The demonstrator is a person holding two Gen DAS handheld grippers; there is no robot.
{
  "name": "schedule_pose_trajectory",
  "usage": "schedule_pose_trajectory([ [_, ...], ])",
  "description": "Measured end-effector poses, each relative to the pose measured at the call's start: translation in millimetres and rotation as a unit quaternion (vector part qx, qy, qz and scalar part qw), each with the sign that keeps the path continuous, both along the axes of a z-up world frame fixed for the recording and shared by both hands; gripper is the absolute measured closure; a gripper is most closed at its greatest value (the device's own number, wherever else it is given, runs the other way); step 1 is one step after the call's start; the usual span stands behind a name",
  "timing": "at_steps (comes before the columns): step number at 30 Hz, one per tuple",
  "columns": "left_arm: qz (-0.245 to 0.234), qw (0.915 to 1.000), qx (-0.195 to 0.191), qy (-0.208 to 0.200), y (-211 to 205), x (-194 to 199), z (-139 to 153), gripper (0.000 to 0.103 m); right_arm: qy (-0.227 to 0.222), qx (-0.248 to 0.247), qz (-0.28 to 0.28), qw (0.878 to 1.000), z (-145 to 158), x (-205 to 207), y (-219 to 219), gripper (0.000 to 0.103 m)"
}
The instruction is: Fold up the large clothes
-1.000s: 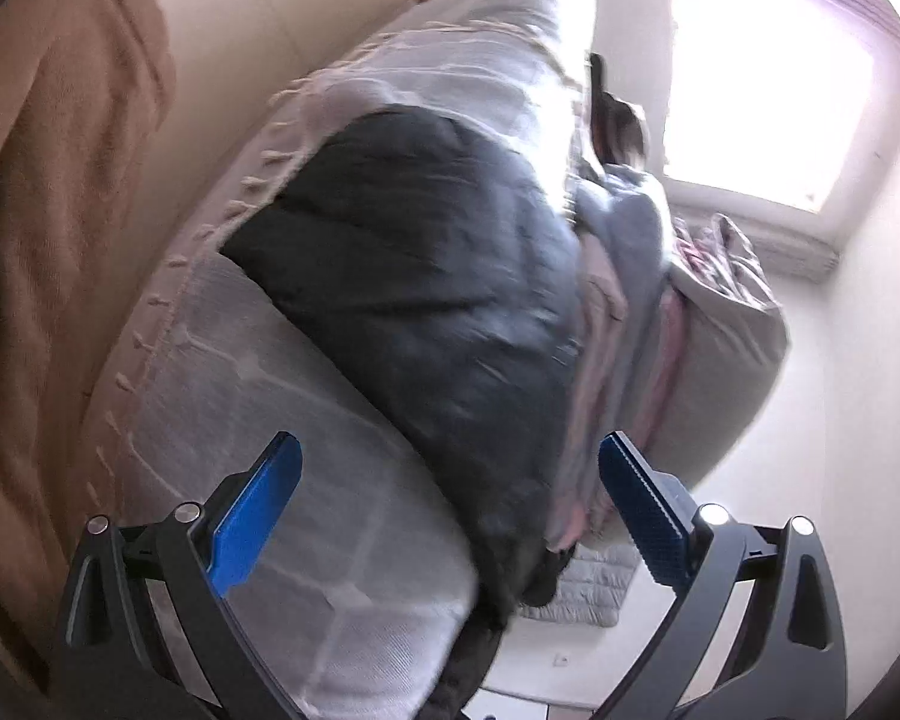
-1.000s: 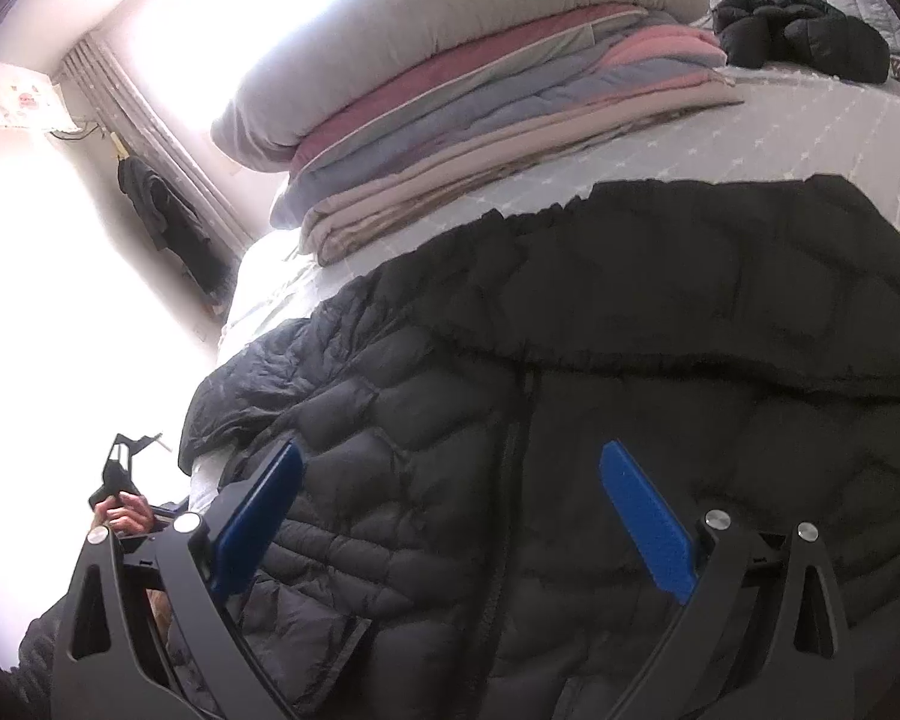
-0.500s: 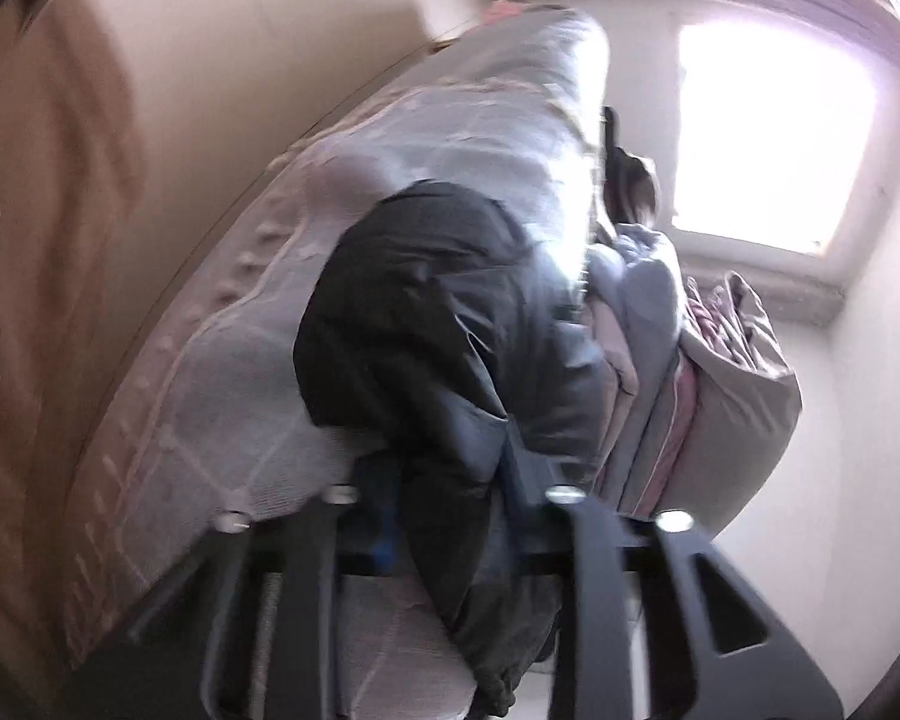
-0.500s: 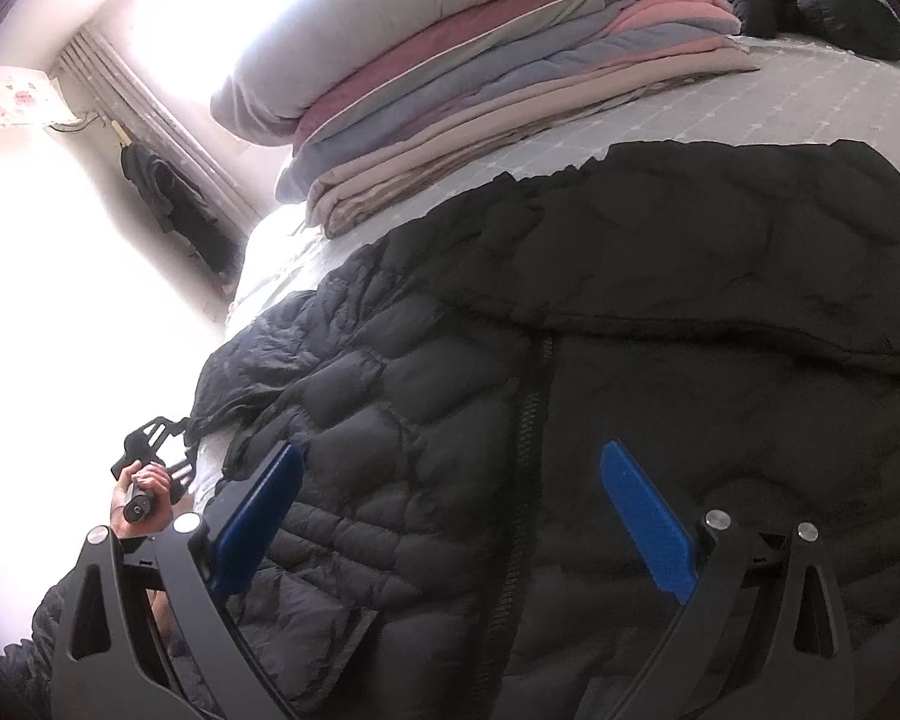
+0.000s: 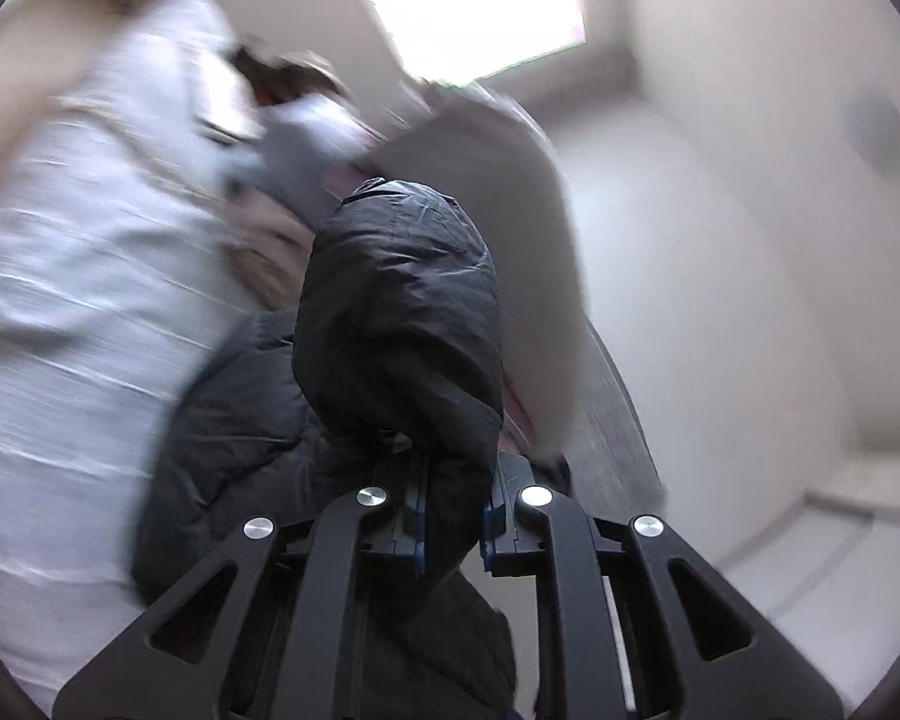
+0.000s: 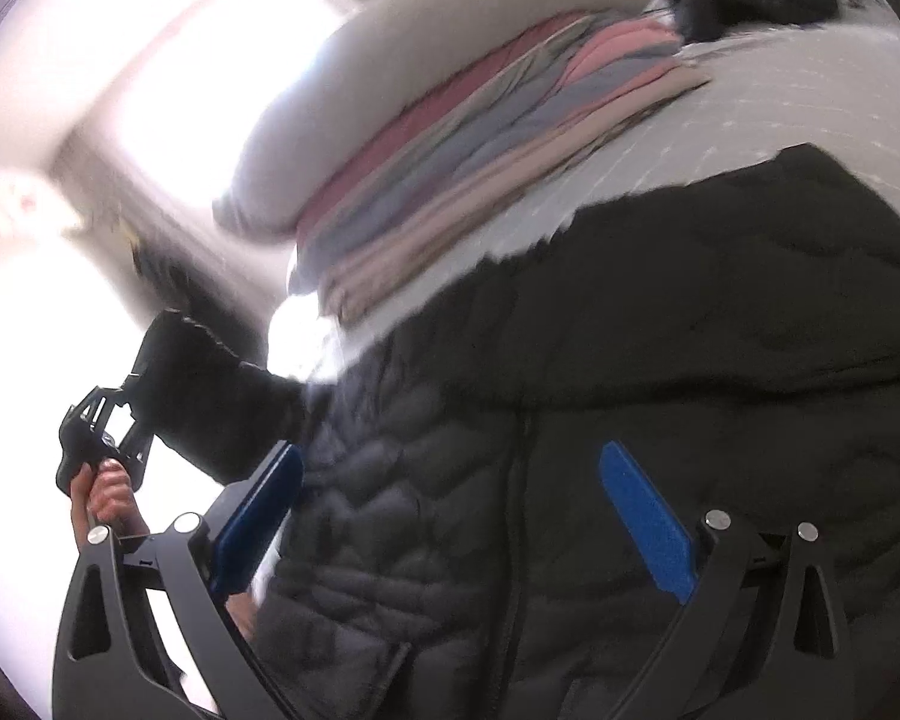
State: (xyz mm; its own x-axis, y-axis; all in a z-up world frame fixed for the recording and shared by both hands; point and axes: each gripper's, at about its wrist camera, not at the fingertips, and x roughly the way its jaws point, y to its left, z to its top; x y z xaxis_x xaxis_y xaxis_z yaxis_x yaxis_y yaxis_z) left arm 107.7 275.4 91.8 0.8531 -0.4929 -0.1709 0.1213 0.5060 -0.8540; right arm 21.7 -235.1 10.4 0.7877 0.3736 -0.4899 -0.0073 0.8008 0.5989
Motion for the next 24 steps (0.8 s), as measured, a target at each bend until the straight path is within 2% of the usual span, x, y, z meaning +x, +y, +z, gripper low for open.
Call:
schedule_pose_trajectory([
  [3, -0.060, 0.9960, 0.067, -0.003, -90.2, 25.7, 19.4, 0.092, -0.023, 0.043, -0.034, 0.998, 12.6, -12.7, -29.6, 0.007],
  [6, -0.118, 0.9831, 0.138, 0.024, -183.9, 48.6, 3.4, 0.092, -0.037, 0.079, -0.061, 0.994, 18.2, -23.4, -53.9, 0.007],
  [8, -0.151, 0.9643, 0.208, 0.062, -247.7, 62.5, -30.4, 0.091, -0.041, 0.108, -0.075, 0.990, 18.5, -28.7, -69.6, 0.007],
  [10, -0.173, 0.9436, 0.262, 0.106, -288.0, 73.2, -65.4, 0.086, -0.041, 0.128, -0.083, 0.987, 18.1, -30.8, -79.2, 0.007],
  [11, -0.194, 0.9243, 0.297, 0.142, -311.5, 78.5, -90.7, 0.075, -0.042, 0.143, -0.086, 0.985, 17.2, -32.4, -84.8, 0.007],
  [12, -0.203, 0.9108, 0.321, 0.162, -323.2, 81.8, -105.1, 0.066, -0.043, 0.156, -0.087, 0.983, 16.3, -35.0, -88.2, 0.007],
  [14, -0.217, 0.8824, 0.373, 0.187, -343.8, 81.6, -128.9, 0.058, -0.045, 0.176, -0.087, 0.980, 16.4, -37.0, -94.4, 0.007],
  [16, -0.214, 0.8715, 0.407, 0.170, -352.3, 75.9, -128.7, 0.053, -0.047, 0.190, -0.088, 0.977, 17.1, -38.8, -98.7, 0.007],
  [17, -0.214, 0.8689, 0.417, 0.159, -354.5, 73.8, -122.8, 0.048, -0.049, 0.203, -0.086, 0.974, 17.3, -40.1, -101.2, 0.007],
  [19, -0.214, 0.8733, 0.417, 0.134, -356.8, 67.5, -108.3, 0.041, -0.052, 0.215, -0.084, 0.972, 18.2, -42.1, -103.9, 0.007],
  [21, -0.203, 0.8838, 0.407, 0.108, -357.8, 67.2, -90.8, 0.032, -0.055, 0.222, -0.082, 0.970, 19.2, -42.6, -107.0, 0.007],
  [24, -0.207, 0.9061, 0.358, 0.088, -357.3, 65.9, -78.9, 0.027, -0.059, 0.231, -0.087, 0.967, 20.0, -45.0, -111.7, 0.007],
])
